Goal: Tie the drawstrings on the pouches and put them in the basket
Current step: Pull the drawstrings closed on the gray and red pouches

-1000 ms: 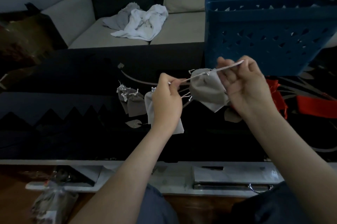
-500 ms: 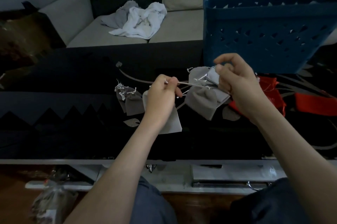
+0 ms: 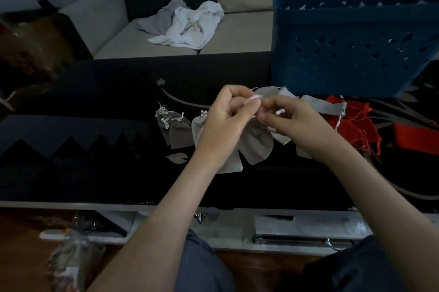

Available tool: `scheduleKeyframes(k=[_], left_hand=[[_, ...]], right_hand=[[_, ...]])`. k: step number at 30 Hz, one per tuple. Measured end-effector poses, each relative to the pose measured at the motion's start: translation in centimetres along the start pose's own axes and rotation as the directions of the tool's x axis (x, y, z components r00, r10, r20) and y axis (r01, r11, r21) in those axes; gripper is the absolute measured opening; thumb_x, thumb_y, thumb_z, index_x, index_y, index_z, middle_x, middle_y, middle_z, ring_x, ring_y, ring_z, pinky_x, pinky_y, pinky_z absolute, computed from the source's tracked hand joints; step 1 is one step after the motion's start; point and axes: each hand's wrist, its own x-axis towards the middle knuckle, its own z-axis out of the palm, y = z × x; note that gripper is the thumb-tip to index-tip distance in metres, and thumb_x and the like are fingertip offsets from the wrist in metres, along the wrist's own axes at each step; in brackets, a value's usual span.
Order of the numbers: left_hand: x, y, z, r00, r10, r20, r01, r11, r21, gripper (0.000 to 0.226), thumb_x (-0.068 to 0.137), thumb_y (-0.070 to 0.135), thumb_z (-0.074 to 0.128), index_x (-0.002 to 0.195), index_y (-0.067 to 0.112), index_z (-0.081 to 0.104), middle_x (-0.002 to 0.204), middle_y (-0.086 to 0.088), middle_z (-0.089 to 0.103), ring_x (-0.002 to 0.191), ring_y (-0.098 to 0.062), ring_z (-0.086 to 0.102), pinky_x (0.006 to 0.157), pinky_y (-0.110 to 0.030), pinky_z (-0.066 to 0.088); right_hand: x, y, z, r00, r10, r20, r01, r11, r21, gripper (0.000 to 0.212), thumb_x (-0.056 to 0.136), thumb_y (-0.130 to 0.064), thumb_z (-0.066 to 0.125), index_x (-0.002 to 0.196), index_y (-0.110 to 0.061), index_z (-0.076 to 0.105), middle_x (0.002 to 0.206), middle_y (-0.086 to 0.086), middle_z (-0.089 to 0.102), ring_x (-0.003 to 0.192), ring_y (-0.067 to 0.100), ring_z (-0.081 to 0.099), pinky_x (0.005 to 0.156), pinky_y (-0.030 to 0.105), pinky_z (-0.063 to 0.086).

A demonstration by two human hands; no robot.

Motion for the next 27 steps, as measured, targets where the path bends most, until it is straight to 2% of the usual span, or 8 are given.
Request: scheduleKeyframes(k=[2, 4, 7, 11, 14, 20, 23, 27], left_hand=[[0.4, -0.4, -0.5, 0.999, 0.029, 0.013, -0.030, 0.996, 0.084, 0.019, 0.093, 0.003, 0.054, 0.108, 0.015, 0.050, 0.107, 0.002, 0.071, 0.073, -0.002, 0.058, 0.074, -0.020, 0.047], [0.8, -0.8, -1.0, 0.997, 0.043, 0.059, -0.054, 0.978, 0.201, 0.026, 0.093, 0.003, 0.055, 0.111, 0.020, 0.049, 0.108, 0.005, 0.070, 0.076, -0.004, 0.058, 0.078, -0.024, 0.047], [0.9, -1.2, -1.3, 0.994, 0.004, 0.105, -0.035, 0.954, 0.298, 0.018, 0.093, 0.008, 0.058, 0.106, 0.020, 0.055, 0.091, 0.004, 0.071, 0.086, -0.007, 0.065, 0.078, -0.021, 0.047], [0.9, -1.4, -0.9, 0.999, 0.036, 0.021, -0.041, 0.918, 0.393, 0.003, 0.091, 0.014, 0.062, 0.092, 0.016, 0.063, 0.085, 0.012, 0.067, 0.081, 0.004, 0.062, 0.072, -0.011, 0.043], [0.8, -1.6, -0.7, 0.999, 0.041, 0.008, -0.040, 0.874, 0.484, 0.008, 0.092, 0.021, 0.062, 0.095, 0.016, 0.067, 0.088, 0.008, 0.066, 0.079, 0.002, 0.059, 0.070, -0.010, 0.040], [0.7, -1.4, -0.1, 0.999, -0.012, 0.046, -0.014, 0.848, 0.530, 0.014, 0.094, 0.021, 0.056, 0.103, 0.020, 0.067, 0.093, 0.008, 0.065, 0.094, -0.008, 0.058, 0.078, -0.018, 0.044], [0.5, -1.4, 0.5, 0.997, -0.040, 0.062, 0.000, 0.836, 0.549, 0.016, 0.094, 0.024, 0.056, 0.107, 0.022, 0.065, 0.095, 0.014, 0.062, 0.098, -0.010, 0.053, 0.082, -0.025, 0.045], [0.6, -1.8, 1.1, 1.000, 0.031, 0.002, -0.027, 0.818, 0.574, 0.018, 0.089, 0.027, 0.064, 0.103, 0.015, 0.065, 0.094, 0.006, 0.063, 0.093, -0.012, 0.056, 0.079, -0.026, 0.044]], right_hand=[[-0.2, -0.2, 0.1, 0.999, 0.022, 0.039, -0.024, 0.998, 0.053, 0.005, 0.089, -0.006, 0.059, 0.092, -0.004, 0.063, 0.085, 0.006, 0.064, 0.077, 0.008, 0.059, 0.072, 0.016, 0.049], [-0.4, -0.5, 0.2, 0.998, 0.034, 0.061, -0.041, 0.991, 0.124, 0.004, 0.089, -0.003, 0.058, 0.090, -0.003, 0.062, 0.079, 0.004, 0.063, 0.071, 0.004, 0.060, 0.067, 0.013, 0.050], [-0.5, -0.9, 0.0, 0.998, 0.043, 0.052, -0.054, 0.974, 0.219, 0.005, 0.089, 0.000, 0.056, 0.091, -0.001, 0.060, 0.070, 0.004, 0.060, 0.049, -0.002, 0.052, 0.049, 0.008, 0.038], [-0.2, -0.6, -0.4, 0.999, 0.033, 0.002, -0.032, 0.977, 0.209, 0.006, 0.089, -0.006, 0.057, 0.089, -0.008, 0.064, 0.070, 0.008, 0.057, 0.046, 0.004, 0.034, 0.045, 0.016, 0.024], [-0.1, -0.5, -0.1, 0.998, 0.031, -0.056, -0.018, 0.975, 0.220, 0.008, 0.089, -0.004, 0.058, 0.084, -0.010, 0.061, 0.067, 0.008, 0.058, 0.045, 0.004, 0.036, 0.044, 0.014, 0.027], [0.0, -0.4, 0.2, 0.986, -0.009, -0.166, 0.036, 0.986, 0.161, 0.007, 0.089, -0.004, 0.060, 0.083, -0.005, 0.058, 0.070, 0.007, 0.060, 0.054, -0.003, 0.055, 0.052, 0.008, 0.041], [0.1, -0.3, 0.2, 0.982, -0.018, -0.189, 0.042, 0.992, 0.121, 0.009, 0.090, -0.005, 0.059, 0.081, -0.008, 0.057, 0.063, -0.005, 0.060, 0.050, -0.005, 0.052, 0.049, 0.007, 0.038], [0.1, -0.2, 0.3, 0.984, -0.055, -0.169, 0.074, 0.991, 0.110, 0.019, 0.092, -0.001, 0.054, 0.076, -0.011, 0.051, 0.054, -0.012, 0.052, 0.049, -0.004, 0.048, 0.050, 0.009, 0.038]])
